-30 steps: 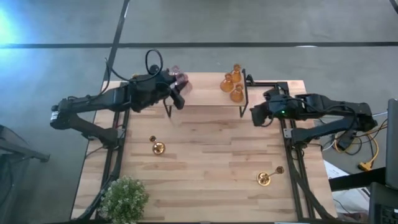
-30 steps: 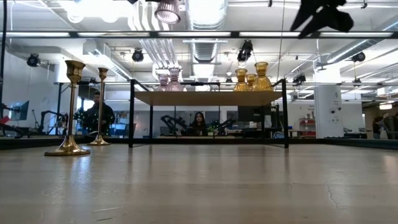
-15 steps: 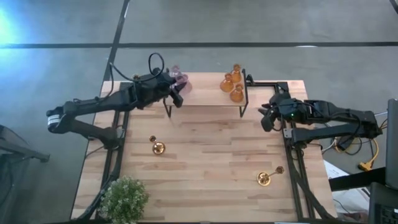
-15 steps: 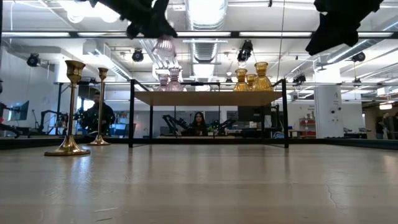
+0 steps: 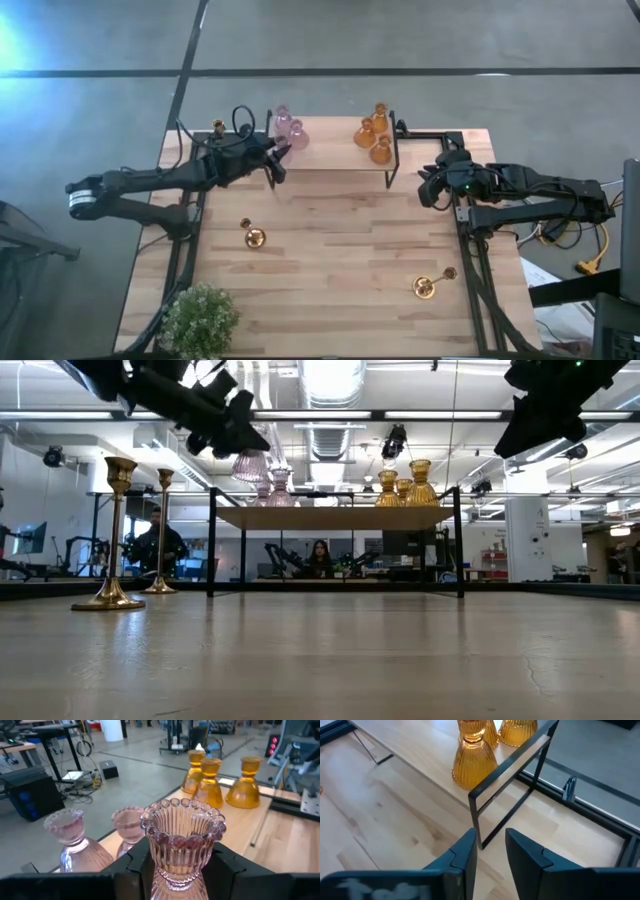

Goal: Pick & Place candle stick holders
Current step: Align the purple glass candle holder with the other purple glass candle holder on the shelf

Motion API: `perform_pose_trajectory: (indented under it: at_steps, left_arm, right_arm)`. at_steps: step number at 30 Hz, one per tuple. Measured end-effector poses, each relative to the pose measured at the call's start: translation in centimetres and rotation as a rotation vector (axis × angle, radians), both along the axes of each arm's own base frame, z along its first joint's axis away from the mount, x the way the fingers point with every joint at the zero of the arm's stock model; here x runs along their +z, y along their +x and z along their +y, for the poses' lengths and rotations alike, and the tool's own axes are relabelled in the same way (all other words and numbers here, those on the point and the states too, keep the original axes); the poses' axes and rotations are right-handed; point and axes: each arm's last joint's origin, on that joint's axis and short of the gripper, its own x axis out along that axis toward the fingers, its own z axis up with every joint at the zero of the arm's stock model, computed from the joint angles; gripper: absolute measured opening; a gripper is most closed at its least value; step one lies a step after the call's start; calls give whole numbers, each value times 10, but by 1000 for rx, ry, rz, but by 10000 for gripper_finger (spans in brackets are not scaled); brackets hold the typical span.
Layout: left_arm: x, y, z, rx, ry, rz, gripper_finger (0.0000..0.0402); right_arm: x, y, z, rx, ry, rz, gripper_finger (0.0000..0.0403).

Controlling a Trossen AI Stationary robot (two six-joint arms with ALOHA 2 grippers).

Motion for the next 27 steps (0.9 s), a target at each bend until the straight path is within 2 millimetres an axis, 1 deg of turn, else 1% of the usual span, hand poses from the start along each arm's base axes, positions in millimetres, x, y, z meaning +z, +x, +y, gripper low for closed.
perform_pose_trajectory:
  at_steps: [4,8,13,17,24,27]
  left_arm:
    - [-12,-3,3,20,2,-34,127]
    - [-21,-5,5,32,3,-31,127]
    - [-29,-6,9,47,7,4,127]
    - [-35,-4,14,29,-8,25,127]
    - [-41,-1,25,38,-18,34,127]
    - [-44,0,30,14,-27,27,127]
  right_arm:
    - [0,0,0,0,0,-4,91]
    - [1,0,0,0,0,-4,88]
    - [2,0,0,0,-1,-10,93]
    - [2,0,0,-3,3,-13,95]
    - [2,0,0,-26,29,-39,83]
    - [2,0,0,-27,30,-40,78]
